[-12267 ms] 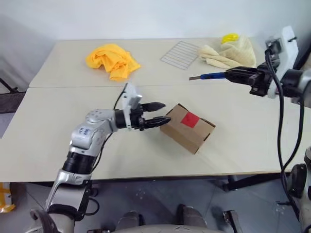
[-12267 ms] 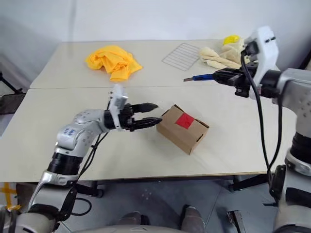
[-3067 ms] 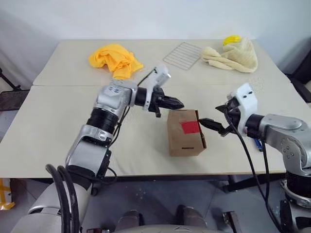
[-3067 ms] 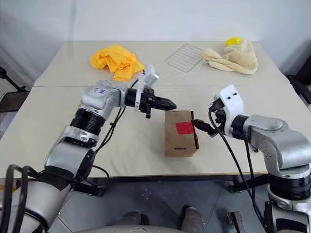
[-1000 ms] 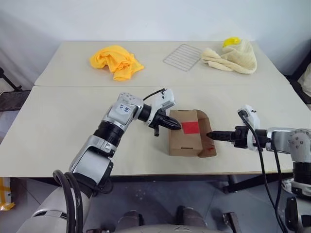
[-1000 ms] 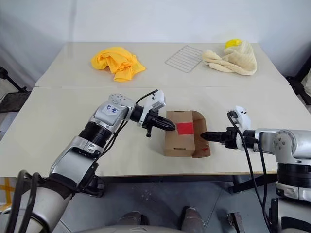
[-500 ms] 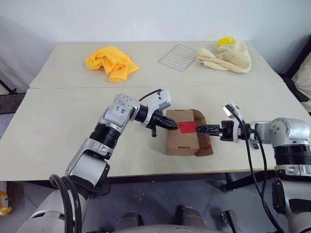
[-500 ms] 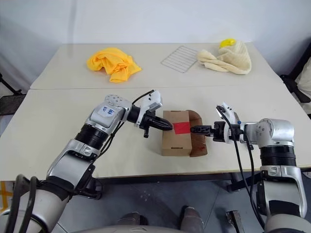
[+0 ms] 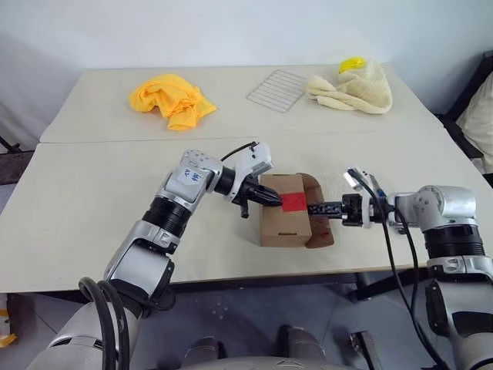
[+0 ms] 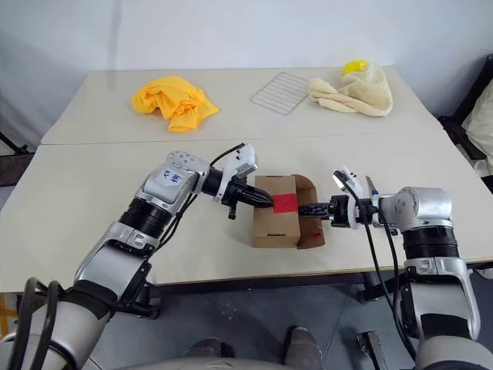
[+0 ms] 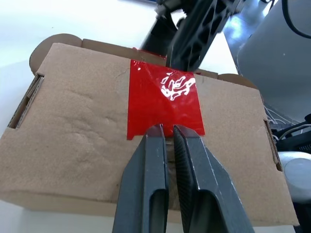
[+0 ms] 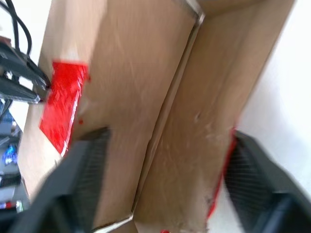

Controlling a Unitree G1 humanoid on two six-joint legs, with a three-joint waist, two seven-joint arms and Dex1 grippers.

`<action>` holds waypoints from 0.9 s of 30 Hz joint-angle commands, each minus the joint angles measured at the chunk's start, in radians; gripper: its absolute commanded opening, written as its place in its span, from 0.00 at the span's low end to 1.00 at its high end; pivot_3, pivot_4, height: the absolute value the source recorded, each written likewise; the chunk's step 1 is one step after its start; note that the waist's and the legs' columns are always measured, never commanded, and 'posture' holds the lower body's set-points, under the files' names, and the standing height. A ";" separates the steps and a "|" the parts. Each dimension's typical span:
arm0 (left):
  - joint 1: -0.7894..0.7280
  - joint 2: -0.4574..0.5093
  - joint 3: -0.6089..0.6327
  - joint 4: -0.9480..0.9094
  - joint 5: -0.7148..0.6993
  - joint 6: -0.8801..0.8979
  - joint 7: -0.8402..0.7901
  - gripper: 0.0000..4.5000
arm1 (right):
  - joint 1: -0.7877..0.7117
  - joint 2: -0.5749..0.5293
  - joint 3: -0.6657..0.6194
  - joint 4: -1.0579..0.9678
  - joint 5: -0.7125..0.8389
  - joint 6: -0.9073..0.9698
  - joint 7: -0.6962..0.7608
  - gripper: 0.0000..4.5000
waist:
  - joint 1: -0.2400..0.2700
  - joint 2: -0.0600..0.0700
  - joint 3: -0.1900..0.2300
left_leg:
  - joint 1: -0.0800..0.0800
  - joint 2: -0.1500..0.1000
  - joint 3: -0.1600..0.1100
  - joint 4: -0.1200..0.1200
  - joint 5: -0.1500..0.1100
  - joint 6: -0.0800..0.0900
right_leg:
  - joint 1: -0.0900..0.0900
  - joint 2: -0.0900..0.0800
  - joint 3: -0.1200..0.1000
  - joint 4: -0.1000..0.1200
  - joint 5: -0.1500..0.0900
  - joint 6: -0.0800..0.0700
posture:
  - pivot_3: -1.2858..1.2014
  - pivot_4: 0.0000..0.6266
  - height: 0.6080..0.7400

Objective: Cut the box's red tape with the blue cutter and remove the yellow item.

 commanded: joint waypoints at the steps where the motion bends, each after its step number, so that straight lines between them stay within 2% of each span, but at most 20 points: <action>1: 0.038 -0.010 -0.037 0.025 0.037 0.007 0.024 0.09 | 0.017 0.012 0.021 -0.040 0.011 0.022 0.012 0.42 | 0.002 0.000 0.000 | 0.000 0.000 0.000 0.000 0.000 0.000 | 0.000 0.000 0.000 0.000 0.000 0.000 | 0.52 0.24 1.00; 6: 0.049 -0.009 -0.044 0.029 0.043 -0.005 0.027 0.09 | 0.029 0.010 -0.014 -0.103 0.017 0.053 -0.038 0.04 | 0.004 0.000 0.000 | 0.000 0.000 0.000 0.000 0.000 0.000 | 0.000 0.000 0.000 0.000 0.000 0.000 | 0.52 0.24 1.00; 7: 0.051 -0.007 -0.046 0.031 0.046 -0.006 0.028 0.09 | 0.031 0.008 -0.030 -0.128 0.023 0.066 -0.054 0.02 | 0.005 0.000 0.000 | -0.001 0.000 0.000 0.000 0.000 0.000 | 0.000 0.000 0.000 0.000 0.000 0.000 | 0.52 0.24 1.00; 18: 0.069 0.022 -0.057 0.052 0.073 -0.032 0.045 0.09 | 0.006 -0.024 -0.228 -0.407 0.096 0.276 -0.202 0.02 | 0.036 0.001 0.000 | -0.002 0.000 0.000 0.001 0.000 0.000 | -0.001 0.000 0.000 0.000 0.000 0.000 | 0.52 0.24 1.00; 27: 0.065 0.003 -0.057 0.060 0.075 -0.053 0.066 0.09 | -0.028 -0.058 -0.250 -0.572 0.353 0.302 -0.389 0.02 | 0.055 0.001 0.000 | -0.002 -0.001 -0.001 0.002 0.000 0.000 | 0.000 -0.001 0.000 0.000 0.001 -0.001 | 0.52 0.24 1.00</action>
